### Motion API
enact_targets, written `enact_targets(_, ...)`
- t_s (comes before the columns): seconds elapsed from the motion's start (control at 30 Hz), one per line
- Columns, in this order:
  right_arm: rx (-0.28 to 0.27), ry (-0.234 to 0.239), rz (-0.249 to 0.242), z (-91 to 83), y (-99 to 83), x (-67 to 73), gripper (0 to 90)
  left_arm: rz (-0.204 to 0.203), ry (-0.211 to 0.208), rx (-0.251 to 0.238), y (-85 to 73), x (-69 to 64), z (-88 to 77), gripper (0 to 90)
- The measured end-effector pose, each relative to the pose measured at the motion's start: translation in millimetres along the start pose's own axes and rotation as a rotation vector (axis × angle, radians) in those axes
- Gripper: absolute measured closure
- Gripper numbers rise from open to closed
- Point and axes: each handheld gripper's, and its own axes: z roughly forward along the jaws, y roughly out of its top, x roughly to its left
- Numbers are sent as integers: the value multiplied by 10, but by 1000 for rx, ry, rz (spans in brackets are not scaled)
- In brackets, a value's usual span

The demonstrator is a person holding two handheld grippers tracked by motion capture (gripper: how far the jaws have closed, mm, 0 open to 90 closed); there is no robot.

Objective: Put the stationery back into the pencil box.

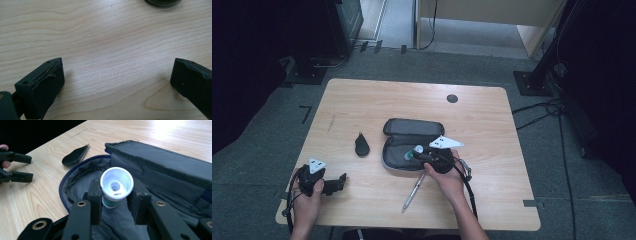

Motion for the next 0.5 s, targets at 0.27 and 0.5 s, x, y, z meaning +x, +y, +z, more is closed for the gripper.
enact_targets(0.27,2,26,-26,156,49,99,665,0,0,0,0,0,0,0)
enact_targets(0.5,26,65,-8,124,20,17,663,0,0,0,0,0,0,0)
